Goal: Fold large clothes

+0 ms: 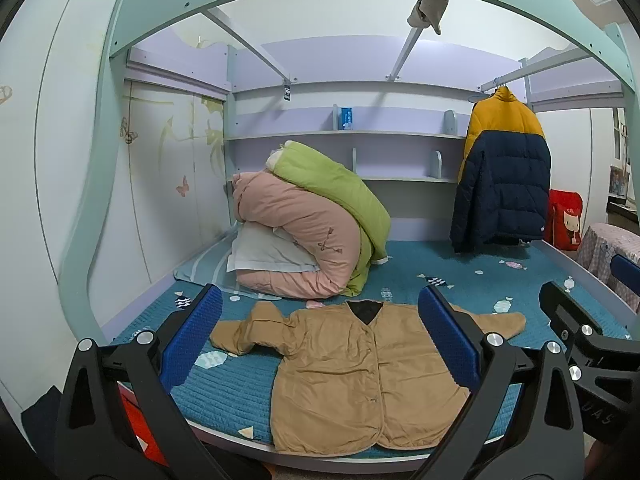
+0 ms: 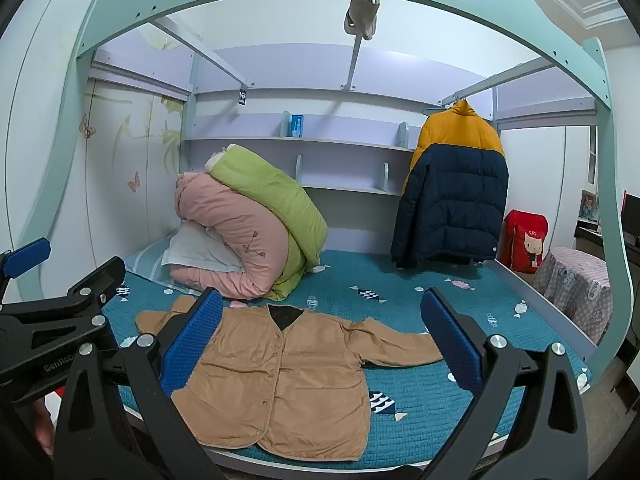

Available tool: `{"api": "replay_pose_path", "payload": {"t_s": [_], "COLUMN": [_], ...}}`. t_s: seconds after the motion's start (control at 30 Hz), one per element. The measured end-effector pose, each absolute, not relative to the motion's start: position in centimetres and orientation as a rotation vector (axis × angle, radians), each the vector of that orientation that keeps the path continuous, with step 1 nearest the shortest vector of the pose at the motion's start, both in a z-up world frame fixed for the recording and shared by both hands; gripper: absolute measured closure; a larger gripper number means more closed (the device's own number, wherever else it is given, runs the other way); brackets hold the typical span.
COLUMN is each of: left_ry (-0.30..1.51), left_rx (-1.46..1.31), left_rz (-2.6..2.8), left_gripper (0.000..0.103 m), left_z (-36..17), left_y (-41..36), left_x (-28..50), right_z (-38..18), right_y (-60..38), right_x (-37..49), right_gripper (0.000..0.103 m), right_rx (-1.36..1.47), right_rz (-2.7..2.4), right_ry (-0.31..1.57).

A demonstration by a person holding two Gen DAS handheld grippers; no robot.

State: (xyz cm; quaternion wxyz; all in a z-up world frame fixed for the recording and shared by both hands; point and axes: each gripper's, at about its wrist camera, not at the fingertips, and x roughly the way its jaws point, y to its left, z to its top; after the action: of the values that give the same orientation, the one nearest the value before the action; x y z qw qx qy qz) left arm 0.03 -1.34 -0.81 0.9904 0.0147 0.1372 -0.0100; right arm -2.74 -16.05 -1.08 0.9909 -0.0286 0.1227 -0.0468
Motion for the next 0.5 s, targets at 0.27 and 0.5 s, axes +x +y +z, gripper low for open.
{"api": "replay_pose_path", "payload": {"t_s": [0.27, 0.5], "left_ry": [0.275, 0.274], "left_rx": [0.031, 0.033], "left_rz": [-0.02, -0.019], "left_gripper": [0.005, 0.005], "left_z": [-1.0, -0.91], "left_y": [-1.6, -1.56], "left_x": [0.04, 0.08], "right_z": [-1.2, -1.08], "right_y": [-16.23, -16.27], "right_x": [-2.72, -2.68], "right_gripper": [0.007, 0.007], "right_rx": [-0.058, -0.057], "right_rz": [-0.094, -0.093], "right_ry": [0.245, 0.246]}}
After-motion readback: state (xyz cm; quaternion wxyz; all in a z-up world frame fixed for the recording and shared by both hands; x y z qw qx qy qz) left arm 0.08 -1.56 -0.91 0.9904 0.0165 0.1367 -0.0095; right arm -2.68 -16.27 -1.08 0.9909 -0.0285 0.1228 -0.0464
